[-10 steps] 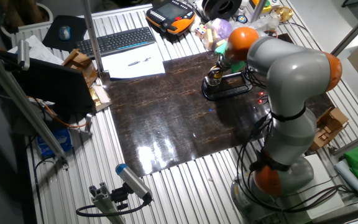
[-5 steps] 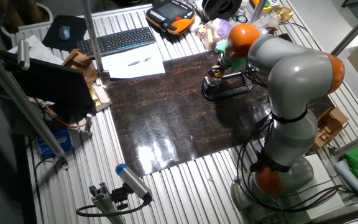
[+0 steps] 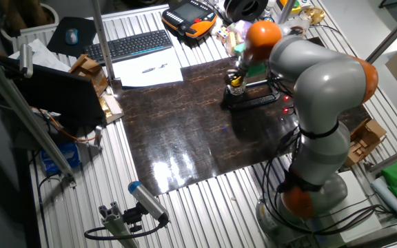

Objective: Unscrew the lid from the jar

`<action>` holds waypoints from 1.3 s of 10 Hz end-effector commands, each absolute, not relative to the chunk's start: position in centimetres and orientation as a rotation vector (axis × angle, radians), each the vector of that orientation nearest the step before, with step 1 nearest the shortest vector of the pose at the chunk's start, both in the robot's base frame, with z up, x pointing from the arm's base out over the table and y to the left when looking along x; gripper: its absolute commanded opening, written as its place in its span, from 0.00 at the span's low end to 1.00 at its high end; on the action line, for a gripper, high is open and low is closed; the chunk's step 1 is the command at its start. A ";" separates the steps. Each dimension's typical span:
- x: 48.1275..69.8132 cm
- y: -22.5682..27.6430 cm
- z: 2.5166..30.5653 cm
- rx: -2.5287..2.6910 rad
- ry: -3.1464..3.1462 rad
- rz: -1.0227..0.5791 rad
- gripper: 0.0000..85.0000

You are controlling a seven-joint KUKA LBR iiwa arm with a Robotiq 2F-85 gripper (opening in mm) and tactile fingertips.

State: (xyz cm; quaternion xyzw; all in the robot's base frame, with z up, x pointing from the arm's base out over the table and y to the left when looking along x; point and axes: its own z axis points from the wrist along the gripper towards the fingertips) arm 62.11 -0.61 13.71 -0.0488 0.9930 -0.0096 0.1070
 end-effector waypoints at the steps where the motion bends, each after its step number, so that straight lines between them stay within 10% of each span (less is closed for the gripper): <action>1: 62.0 0.6 13.7 0.045 2.931 -0.052 0.87; 13: 62.2 8.3 8.4 0.486 2.897 -0.037 0.89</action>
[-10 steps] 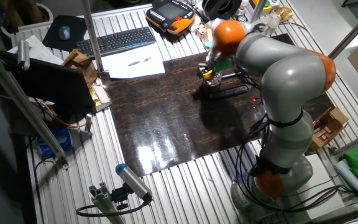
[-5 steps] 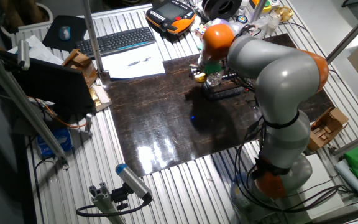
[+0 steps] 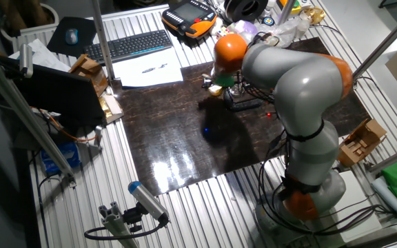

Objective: Unscrew the lid from the jar

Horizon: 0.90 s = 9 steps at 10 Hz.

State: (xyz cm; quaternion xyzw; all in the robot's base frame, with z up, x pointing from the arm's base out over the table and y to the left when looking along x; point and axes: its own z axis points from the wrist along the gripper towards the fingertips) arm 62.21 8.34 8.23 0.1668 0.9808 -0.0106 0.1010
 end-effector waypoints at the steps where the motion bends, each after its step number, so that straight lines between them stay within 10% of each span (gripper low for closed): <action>1: 62.2 8.4 7.7 0.515 2.898 -0.022 0.89; 9: 62.1 8.4 4.7 0.701 2.866 0.051 0.92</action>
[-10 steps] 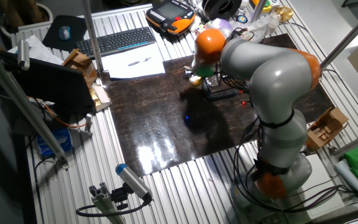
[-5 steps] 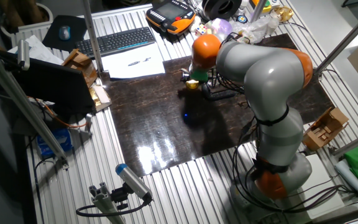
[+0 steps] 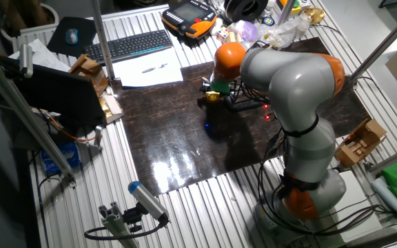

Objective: Unscrew the lid from the jar

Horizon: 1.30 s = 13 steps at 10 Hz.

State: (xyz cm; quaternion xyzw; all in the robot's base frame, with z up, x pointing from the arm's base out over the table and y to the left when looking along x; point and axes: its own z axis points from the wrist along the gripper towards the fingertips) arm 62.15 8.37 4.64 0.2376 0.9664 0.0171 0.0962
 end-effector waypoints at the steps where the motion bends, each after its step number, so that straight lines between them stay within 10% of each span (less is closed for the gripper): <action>1: 62.1 8.4 4.4 0.718 2.858 0.052 0.93; 10: 62.2 8.4 5.3 0.847 2.819 0.061 0.98; 13: 62.5 8.1 8.3 0.815 2.849 0.015 0.63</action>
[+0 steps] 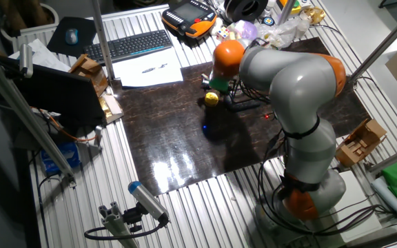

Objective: Unscrew the lid from the jar

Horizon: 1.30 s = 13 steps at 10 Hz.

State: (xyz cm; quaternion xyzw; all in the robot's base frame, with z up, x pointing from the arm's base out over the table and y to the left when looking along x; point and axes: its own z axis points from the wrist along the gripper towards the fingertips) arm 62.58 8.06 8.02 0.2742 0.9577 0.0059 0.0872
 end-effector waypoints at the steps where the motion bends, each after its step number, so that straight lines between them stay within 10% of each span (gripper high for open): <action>1: 62.7 7.9 9.8 0.806 2.863 0.019 0.48; 4: 62.5 6.6 13.0 0.731 2.874 0.018 0.01; 13: 60.6 1.5 20.8 0.740 2.908 -0.048 0.01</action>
